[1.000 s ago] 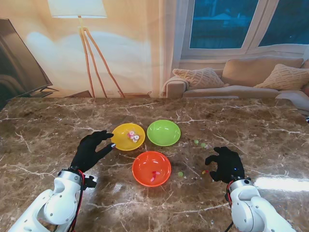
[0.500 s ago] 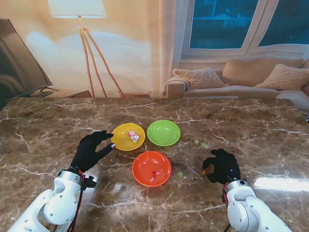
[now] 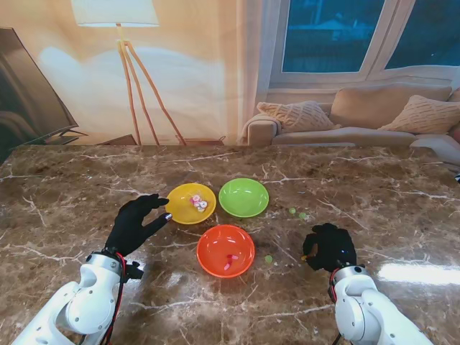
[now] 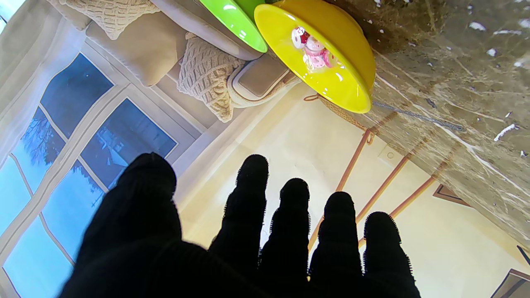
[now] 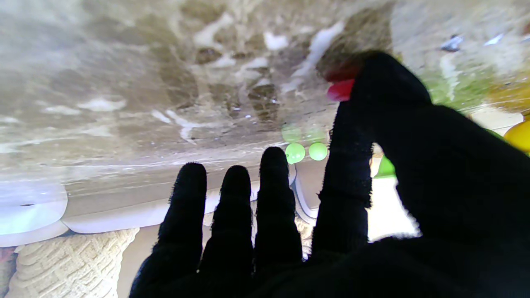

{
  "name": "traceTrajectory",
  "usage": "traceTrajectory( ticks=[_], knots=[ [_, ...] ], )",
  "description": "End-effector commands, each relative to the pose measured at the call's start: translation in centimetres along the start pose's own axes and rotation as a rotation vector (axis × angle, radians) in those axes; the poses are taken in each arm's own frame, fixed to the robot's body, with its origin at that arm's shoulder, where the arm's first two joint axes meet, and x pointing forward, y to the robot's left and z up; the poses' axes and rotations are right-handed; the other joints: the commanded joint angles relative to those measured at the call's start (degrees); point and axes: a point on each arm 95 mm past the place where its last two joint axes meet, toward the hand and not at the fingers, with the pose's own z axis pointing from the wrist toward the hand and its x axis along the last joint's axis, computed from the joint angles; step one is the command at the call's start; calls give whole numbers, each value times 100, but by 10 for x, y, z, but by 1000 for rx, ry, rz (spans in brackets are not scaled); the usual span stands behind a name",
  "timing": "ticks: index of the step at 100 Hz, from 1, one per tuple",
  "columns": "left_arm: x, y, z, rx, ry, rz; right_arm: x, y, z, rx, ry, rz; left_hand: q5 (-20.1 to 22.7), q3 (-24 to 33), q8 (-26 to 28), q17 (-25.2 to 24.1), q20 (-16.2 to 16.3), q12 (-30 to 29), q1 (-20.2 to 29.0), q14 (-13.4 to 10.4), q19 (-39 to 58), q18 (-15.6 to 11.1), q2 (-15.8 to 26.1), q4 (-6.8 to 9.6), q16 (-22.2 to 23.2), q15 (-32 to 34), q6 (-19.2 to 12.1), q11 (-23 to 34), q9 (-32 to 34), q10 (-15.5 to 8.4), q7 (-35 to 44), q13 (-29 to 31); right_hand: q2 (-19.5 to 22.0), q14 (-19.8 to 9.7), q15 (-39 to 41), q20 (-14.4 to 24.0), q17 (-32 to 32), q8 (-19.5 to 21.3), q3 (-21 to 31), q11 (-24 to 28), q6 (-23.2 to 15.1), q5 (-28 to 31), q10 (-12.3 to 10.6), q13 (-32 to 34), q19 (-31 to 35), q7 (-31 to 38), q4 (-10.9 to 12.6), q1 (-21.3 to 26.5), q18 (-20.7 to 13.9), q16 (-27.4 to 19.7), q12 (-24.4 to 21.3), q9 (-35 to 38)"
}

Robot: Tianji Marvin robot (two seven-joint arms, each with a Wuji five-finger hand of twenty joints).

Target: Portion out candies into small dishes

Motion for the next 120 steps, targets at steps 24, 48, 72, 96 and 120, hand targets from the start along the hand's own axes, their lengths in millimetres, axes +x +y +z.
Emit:
traceTrajectory(
  ticks=[24,48,72,96,120],
  knots=[
    [-2,2,-2,0,-11,-1,-5,-20,-10,75,-39,-9,51,-80,117,-68,83,111,-66,-62,-162,-163,223,88,23,-65,-78,-27,13,130,87,-20,121,-137,57,158,112,-379,325,67,-63,594,-193,298,205,405,143,739,55,-34,31,490],
    [-3,2,-2,-1,-13,-2,-4,-22,-12,97,-47,-6,55,-89,127,-65,89,142,-60,-52,-173,-166,233,77,40,-61,-83,-29,35,137,92,-9,343,-141,50,143,99,-1154,310,15,341,113,-192,304,262,104,127,533,18,-18,77,605],
    [-3,2,-2,0,-12,-2,-6,-24,-13,116,-55,-5,52,-88,135,-64,99,174,-49,-40,-177,-167,236,72,54,-61,-78,-22,54,134,91,-10,529,-194,86,173,188,-1035,428,29,50,526,-260,350,349,628,78,425,-62,6,115,727],
    [-3,2,-3,2,-12,-3,-6,-25,-11,135,-57,-28,46,-97,138,-70,100,214,-56,-34,-195,-157,263,61,69,-57,-74,0,92,126,86,-3,948,-272,239,199,194,649,345,189,-199,566,-263,289,486,488,91,628,-168,31,245,697],
    [-4,3,-3,0,-15,-5,-7,-29,-11,149,-59,-38,55,-107,144,-69,103,269,-40,-32,-219,-168,273,47,83,-59,-70,15,120,134,89,-4,1026,-312,357,134,167,-535,157,278,417,258,-332,310,522,245,97,480,-255,90,338,817]
  ],
)
